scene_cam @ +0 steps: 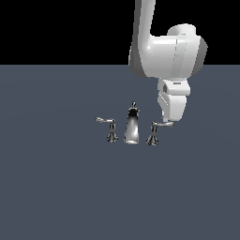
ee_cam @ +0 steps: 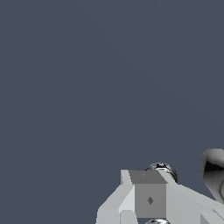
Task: Turn on the faucet by rotating a designated handle.
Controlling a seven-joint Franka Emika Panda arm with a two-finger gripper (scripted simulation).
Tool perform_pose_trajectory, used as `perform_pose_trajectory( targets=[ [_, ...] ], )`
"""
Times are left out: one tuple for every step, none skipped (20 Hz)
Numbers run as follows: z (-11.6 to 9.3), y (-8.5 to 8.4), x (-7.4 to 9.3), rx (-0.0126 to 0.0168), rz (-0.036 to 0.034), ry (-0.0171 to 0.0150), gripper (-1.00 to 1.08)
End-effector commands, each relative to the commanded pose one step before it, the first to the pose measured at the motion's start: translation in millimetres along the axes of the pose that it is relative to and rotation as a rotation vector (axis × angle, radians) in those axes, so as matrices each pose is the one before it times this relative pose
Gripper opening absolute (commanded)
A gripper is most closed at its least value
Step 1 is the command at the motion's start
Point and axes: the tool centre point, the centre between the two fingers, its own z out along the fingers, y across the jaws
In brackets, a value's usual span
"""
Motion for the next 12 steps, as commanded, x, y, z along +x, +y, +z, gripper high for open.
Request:
perform_pose_trajectory(
  targets=[
    [-0.04,0.0,0.06,0.00011,0.00016,-0.00003,-1.0],
    [0.01,3.17,1.29,0.0,0.0,0.0,-1.0],
    [0.01,3.19,1.3,0.0,0.0,0.0,-1.0],
    [0.01,3.21,1.31,0.0,0.0,0.0,-1.0],
    [0.01,3.23,1.32,0.0,0.0,0.0,-1.0],
    [0.01,3.25,1.33,0.0,0.0,0.0,-1.0],
    [0.01,3.27,1.34,0.0,0.0,0.0,-1.0],
    [0.01,3.29,1.35,0.0,0.0,0.0,-1.0],
    [0.01,3.31,1.36,0.0,0.0,0.0,-1.0],
    [0.01,3.33,1.37,0.0,0.0,0.0,-1.0],
    [0.01,3.35,1.39,0.0,0.0,0.0,-1.0],
    [0.01,3.37,1.4,0.0,0.0,0.0,-1.0]
  ],
)
